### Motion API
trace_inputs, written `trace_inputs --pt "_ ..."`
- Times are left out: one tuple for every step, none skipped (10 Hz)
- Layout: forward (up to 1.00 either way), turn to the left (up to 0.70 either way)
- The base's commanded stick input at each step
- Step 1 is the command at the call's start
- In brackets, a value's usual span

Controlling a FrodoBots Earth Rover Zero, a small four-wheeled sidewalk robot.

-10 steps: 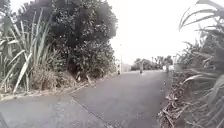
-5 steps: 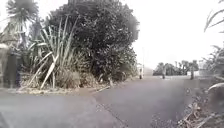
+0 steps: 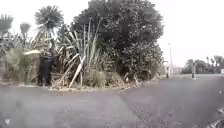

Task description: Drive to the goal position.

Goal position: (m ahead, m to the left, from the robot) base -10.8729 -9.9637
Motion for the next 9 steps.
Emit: trace_inputs --pt "0.7 0.35" --pt "0.7 0.34" --pt "0.7 0.34" --pt "0.7 0.23" --pt "0.7 0.14" --pt "0.7 0.06" --pt "0.7 0.0" --pt "0.7 0.0" --pt "0.7 0.0"
